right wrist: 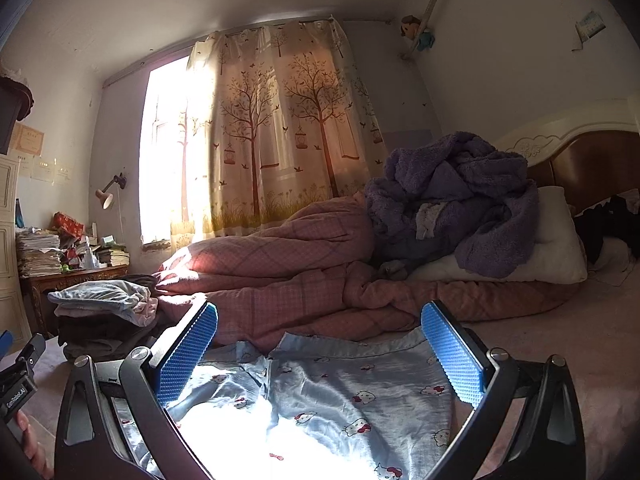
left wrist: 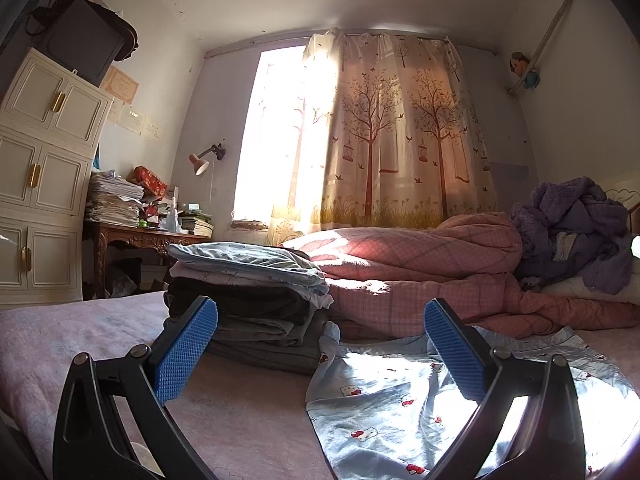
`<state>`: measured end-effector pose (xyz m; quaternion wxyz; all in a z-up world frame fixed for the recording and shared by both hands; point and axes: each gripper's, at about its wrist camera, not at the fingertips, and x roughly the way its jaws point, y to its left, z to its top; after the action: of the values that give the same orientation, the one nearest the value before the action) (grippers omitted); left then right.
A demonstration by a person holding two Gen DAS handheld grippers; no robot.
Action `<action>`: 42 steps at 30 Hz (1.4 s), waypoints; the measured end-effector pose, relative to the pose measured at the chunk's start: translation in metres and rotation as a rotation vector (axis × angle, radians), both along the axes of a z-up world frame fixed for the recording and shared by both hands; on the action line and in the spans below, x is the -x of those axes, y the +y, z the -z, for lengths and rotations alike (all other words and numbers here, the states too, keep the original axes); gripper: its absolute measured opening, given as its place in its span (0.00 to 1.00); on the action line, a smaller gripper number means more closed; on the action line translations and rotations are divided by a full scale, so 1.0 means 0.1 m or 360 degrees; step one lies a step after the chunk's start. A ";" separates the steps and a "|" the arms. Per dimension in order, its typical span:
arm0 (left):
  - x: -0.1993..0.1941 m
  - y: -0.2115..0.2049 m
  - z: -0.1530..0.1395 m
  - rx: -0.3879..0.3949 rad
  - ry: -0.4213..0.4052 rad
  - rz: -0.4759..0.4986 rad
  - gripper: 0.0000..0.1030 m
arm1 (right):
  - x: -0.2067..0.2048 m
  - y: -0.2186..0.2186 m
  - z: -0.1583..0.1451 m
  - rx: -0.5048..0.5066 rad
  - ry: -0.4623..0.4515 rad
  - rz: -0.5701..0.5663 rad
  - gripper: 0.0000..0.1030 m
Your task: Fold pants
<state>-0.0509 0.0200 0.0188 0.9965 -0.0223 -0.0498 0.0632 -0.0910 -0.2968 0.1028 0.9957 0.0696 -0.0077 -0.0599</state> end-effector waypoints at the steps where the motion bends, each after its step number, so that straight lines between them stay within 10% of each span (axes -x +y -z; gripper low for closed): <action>1: 0.02 -0.02 0.00 -0.0021 -0.0016 -0.0017 1.00 | 0.02 -0.05 -0.02 -0.0013 -0.0011 -0.0005 1.00; 7: 0.11 -0.11 -0.14 -0.0050 -0.0065 -0.0030 1.00 | 0.22 -0.25 -0.15 -0.0033 -0.0134 -0.0050 1.00; 12: -0.15 -0.34 -0.29 -0.0100 0.0289 0.0227 1.00 | 0.35 -0.43 -0.16 -0.0063 -0.0154 -0.0107 1.00; 18: -0.17 -0.64 -0.23 -0.0146 0.0337 0.0295 1.00 | 0.39 -0.58 -0.11 -0.0110 -0.0123 -0.0093 1.00; 25: -0.10 -0.85 -0.31 -0.0172 0.0261 0.0285 1.00 | 0.37 -0.77 -0.09 -0.0255 -0.0104 -0.0185 1.00; 42: 0.05 -0.70 -0.43 -0.0014 0.0260 0.0379 1.00 | 0.32 -0.49 -0.07 -0.0039 -0.0049 -0.0096 1.00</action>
<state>-0.0556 -0.0501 0.0623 0.9978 -0.0186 0.0344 -0.0542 -0.1228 -0.3457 0.1098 0.9959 0.0830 -0.0201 -0.0290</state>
